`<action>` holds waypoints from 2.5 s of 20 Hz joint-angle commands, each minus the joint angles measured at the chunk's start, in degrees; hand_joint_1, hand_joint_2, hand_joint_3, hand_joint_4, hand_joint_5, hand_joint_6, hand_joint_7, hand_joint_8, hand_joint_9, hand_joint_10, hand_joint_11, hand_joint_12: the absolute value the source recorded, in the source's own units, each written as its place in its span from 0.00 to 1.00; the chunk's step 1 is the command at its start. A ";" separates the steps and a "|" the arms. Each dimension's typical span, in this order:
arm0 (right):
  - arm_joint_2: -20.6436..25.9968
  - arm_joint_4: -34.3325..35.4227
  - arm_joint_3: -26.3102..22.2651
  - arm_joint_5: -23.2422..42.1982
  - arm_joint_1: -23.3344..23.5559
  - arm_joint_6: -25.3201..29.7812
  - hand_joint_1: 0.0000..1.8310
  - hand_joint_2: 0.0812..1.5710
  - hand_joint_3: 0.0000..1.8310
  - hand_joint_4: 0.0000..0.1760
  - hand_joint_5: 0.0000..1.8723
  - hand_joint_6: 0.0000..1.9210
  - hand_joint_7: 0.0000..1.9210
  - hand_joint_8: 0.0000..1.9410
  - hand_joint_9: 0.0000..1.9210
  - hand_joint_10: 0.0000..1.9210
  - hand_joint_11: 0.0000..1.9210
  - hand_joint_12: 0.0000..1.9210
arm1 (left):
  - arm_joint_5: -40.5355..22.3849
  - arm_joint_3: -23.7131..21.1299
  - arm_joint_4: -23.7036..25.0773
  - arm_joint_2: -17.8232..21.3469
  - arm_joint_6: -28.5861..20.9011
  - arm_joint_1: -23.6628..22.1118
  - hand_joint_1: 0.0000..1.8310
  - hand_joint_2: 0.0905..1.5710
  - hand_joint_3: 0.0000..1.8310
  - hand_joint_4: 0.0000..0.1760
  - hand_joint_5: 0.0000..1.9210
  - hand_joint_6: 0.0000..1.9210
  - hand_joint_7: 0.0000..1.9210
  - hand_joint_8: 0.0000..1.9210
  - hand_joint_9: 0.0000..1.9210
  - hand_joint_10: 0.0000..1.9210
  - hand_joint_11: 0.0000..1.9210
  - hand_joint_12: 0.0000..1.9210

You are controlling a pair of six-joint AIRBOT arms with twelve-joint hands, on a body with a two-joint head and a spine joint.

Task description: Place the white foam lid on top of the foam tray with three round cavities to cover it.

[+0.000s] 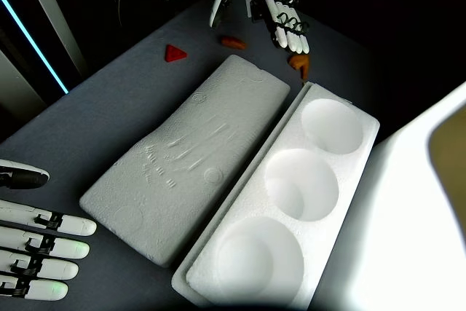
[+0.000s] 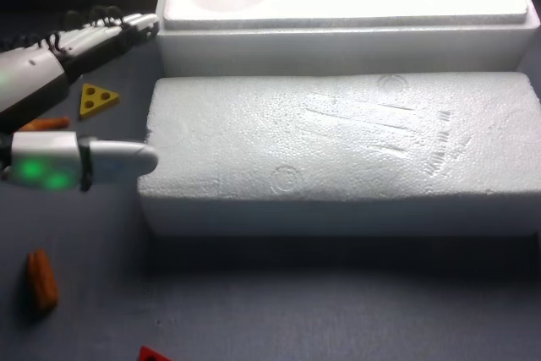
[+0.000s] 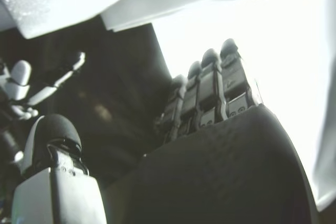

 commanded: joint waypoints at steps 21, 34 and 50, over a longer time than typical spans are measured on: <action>-4.35 3.73 3.43 0.51 0.89 0.09 0.27 0.75 0.01 0.00 0.00 0.00 0.00 0.00 0.00 0.00 0.00 0.00 | -0.14 0.21 -8.75 -1.48 3.69 8.06 0.27 0.57 0.00 0.00 0.01 0.00 0.00 0.00 0.00 0.00 0.00 0.00; -9.02 5.25 6.96 -4.31 4.33 0.02 0.28 0.73 0.00 0.00 0.00 0.00 0.00 0.00 0.00 0.00 0.00 0.00 | 1.65 1.57 -10.67 -5.05 4.81 7.74 0.27 0.58 0.00 0.00 0.03 0.00 0.00 0.00 0.00 0.00 0.00 0.00; -13.32 7.49 9.64 -6.05 7.08 -0.17 0.27 0.74 0.00 0.00 0.00 0.00 0.00 0.00 0.00 0.00 0.01 0.00 | 0.88 2.93 -14.48 -9.66 5.58 7.27 0.26 0.58 0.00 0.00 0.03 0.01 0.00 0.00 0.00 0.00 0.00 0.00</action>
